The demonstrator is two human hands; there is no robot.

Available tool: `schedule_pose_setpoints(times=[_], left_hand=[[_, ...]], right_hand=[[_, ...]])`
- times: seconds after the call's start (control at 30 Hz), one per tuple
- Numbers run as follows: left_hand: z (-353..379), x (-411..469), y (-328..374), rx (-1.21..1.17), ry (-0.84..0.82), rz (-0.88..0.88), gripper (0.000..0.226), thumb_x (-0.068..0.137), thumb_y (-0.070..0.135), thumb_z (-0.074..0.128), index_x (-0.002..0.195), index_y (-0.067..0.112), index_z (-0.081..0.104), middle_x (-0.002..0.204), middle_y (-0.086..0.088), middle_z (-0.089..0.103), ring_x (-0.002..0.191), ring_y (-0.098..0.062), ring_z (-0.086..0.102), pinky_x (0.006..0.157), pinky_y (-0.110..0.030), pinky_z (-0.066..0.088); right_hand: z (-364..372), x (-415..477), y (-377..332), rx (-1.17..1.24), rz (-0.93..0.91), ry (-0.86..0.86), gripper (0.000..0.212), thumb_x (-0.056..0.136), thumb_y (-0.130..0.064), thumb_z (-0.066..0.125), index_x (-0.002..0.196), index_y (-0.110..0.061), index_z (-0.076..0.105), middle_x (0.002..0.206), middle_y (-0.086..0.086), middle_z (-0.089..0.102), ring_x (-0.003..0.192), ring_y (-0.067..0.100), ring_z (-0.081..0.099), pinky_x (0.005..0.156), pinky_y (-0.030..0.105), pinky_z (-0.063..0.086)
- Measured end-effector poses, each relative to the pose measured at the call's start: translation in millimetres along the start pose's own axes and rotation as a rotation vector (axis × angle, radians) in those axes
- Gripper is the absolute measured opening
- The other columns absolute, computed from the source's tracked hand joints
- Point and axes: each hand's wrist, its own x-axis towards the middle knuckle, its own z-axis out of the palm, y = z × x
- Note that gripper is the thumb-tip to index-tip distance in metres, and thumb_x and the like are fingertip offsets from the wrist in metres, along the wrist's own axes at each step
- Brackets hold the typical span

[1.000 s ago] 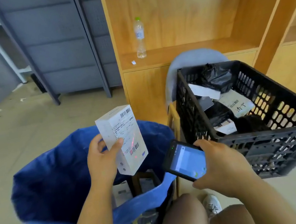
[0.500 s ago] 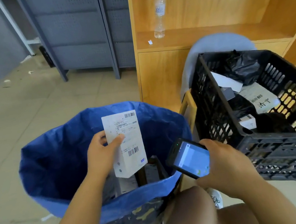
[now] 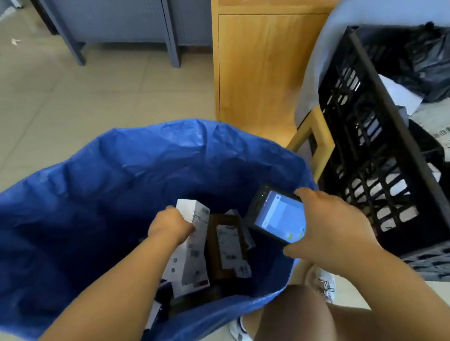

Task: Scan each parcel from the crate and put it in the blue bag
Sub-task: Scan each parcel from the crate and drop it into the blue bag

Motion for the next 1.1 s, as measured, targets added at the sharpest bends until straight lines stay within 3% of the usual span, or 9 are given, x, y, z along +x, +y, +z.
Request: schedule_pose_setpoints(times=[0.1, 0.2, 0.33, 0.47, 0.57, 0.73, 0.9, 1.0, 1.1], left_hand=[[33, 26, 1, -0.106, -0.04, -0.066, 0.065, 0.079, 0.032, 0.075, 0.126, 0.001, 0.042, 0.122, -0.018, 0.057, 0.108, -0.033, 0.057, 0.072, -0.032, 0.043], [65, 47, 1, -0.158, -0.126, -0.079, 0.048, 0.082, 0.028, 0.073, 0.115, 0.0, 0.055, 0.114, -0.017, 0.063, 0.099, -0.03, 0.06, 0.074, -0.032, 0.046], [95, 62, -3, -0.033, -0.197, -0.048, 0.021, 0.092, 0.02, 0.059, 0.108, 0.006, 0.059, 0.114, -0.016, 0.063, 0.09, -0.024, 0.056, 0.076, -0.03, 0.044], [108, 61, -10, 0.125, -0.313, 0.003, 0.021, 0.094, 0.019, 0.053, 0.112, 0.009, 0.058, 0.118, -0.014, 0.06, 0.108, -0.028, 0.056, 0.095, -0.036, 0.046], [107, 54, -11, 0.178, -0.355, 0.032, 0.026, 0.093, 0.025, 0.057, 0.116, 0.012, 0.057, 0.115, -0.011, 0.061, 0.106, -0.025, 0.057, 0.091, -0.033, 0.048], [82, 34, -6, 0.197, -0.294, 0.142, 0.026, 0.092, 0.031, 0.058, 0.113, 0.017, 0.058, 0.1, -0.003, 0.061, 0.088, -0.016, 0.056, 0.077, -0.029, 0.048], [36, -2, 4, 0.231, -0.149, 0.276, 0.015, 0.087, 0.035, 0.059, 0.08, 0.024, 0.052, 0.081, 0.005, 0.053, 0.068, -0.008, 0.047, 0.054, -0.024, 0.034], [4, -30, 13, 0.235, -0.09, 0.368, 0.021, 0.09, 0.042, 0.057, 0.099, 0.023, 0.058, 0.092, 0.005, 0.055, 0.08, -0.012, 0.052, 0.059, -0.027, 0.04], [-26, -60, 29, 0.219, -0.048, 0.463, 0.021, 0.091, 0.046, 0.055, 0.103, 0.028, 0.057, 0.103, 0.006, 0.059, 0.091, -0.013, 0.056, 0.075, -0.03, 0.048]], right_hand=[[5, 24, 6, -0.043, 0.013, -0.018, 0.077, 0.059, -0.051, 0.074, 0.12, -0.024, 0.037, 0.111, -0.004, 0.054, 0.102, 0.022, 0.053, 0.069, 0.032, 0.037], [13, 42, 13, -0.055, 0.026, -0.027, 0.076, 0.058, -0.05, 0.073, 0.12, -0.025, 0.036, 0.111, -0.005, 0.053, 0.101, 0.021, 0.052, 0.068, 0.031, 0.034], [21, 56, 22, -0.052, 0.027, -0.047, 0.075, 0.058, -0.051, 0.073, 0.119, -0.027, 0.035, 0.11, -0.008, 0.052, 0.099, 0.019, 0.052, 0.066, 0.03, 0.033], [23, 59, 25, -0.025, 0.019, -0.037, 0.078, 0.057, -0.051, 0.074, 0.12, -0.027, 0.035, 0.112, -0.009, 0.052, 0.098, 0.019, 0.052, 0.064, 0.03, 0.033], [21, 56, 24, -0.027, 0.02, -0.035, 0.075, 0.057, -0.051, 0.074, 0.118, -0.026, 0.036, 0.108, -0.008, 0.052, 0.094, 0.019, 0.052, 0.062, 0.03, 0.033], [2, 40, 18, -0.032, 0.032, -0.027, 0.066, 0.056, -0.047, 0.075, 0.107, -0.025, 0.039, 0.097, -0.007, 0.052, 0.084, 0.019, 0.048, 0.061, 0.03, 0.035], [-30, 9, 11, -0.036, 0.011, 0.004, 0.061, 0.059, -0.045, 0.074, 0.105, -0.024, 0.041, 0.095, -0.006, 0.05, 0.086, 0.019, 0.05, 0.062, 0.03, 0.038], [-55, -15, 11, -0.03, 0.003, 0.068, 0.064, 0.058, -0.045, 0.074, 0.109, -0.023, 0.042, 0.095, -0.005, 0.051, 0.086, 0.021, 0.05, 0.063, 0.03, 0.038], [-83, -41, 16, -0.037, -0.002, 0.166, 0.058, 0.056, -0.046, 0.074, 0.097, -0.024, 0.038, 0.087, -0.007, 0.048, 0.08, 0.021, 0.046, 0.06, 0.031, 0.037]])
